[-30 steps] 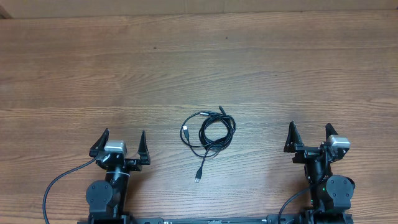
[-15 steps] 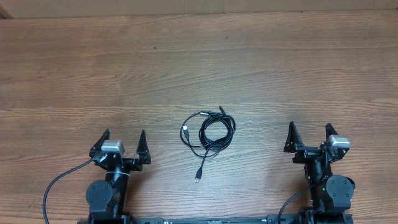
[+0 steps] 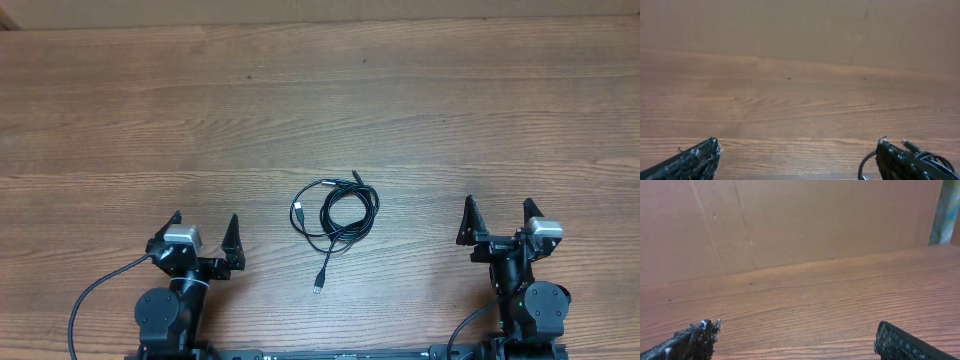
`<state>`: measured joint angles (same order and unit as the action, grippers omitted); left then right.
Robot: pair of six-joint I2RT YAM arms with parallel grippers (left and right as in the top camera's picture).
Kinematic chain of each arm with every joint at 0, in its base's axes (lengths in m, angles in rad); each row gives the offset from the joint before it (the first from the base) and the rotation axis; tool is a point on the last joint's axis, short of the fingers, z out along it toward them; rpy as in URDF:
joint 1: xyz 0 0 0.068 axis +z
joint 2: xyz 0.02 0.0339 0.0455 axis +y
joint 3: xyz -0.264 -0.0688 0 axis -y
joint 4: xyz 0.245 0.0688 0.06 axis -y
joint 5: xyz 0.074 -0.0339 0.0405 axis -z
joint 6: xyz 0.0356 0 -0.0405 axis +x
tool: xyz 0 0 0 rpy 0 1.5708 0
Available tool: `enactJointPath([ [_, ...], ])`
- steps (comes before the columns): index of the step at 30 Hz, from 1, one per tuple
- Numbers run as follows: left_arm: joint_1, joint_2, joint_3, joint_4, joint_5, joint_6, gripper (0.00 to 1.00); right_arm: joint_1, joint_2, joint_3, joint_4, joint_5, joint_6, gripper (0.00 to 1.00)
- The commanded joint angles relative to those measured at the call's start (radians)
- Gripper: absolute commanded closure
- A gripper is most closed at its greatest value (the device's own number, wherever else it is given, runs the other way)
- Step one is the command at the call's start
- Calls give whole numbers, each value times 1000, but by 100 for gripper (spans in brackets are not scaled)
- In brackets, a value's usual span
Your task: Untangle cables
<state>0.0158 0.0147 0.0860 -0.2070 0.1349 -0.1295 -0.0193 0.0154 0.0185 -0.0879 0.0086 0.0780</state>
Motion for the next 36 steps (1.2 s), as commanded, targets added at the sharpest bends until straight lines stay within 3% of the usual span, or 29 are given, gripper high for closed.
enactJointPath([
  [1, 10, -10, 31, -6, 16, -13, 0, -5, -2, -11, 6, 15, 4, 0],
  [16, 10, -10, 31, -26, 12, -13, 1, -5, -1, -11, 6, 15, 4, 0],
  [23, 10, -10, 37, -49, 132, -20, 0, -5, -1, -11, 6, 15, 4, 0],
  [26, 10, -10, 66, -92, 134, -71, 0, -5, -1, -11, 6, 15, 4, 0],
  [36, 10, 71, 246, -259, 150, -73, 0, -5, -1, -11, 6, 15, 4, 0],
])
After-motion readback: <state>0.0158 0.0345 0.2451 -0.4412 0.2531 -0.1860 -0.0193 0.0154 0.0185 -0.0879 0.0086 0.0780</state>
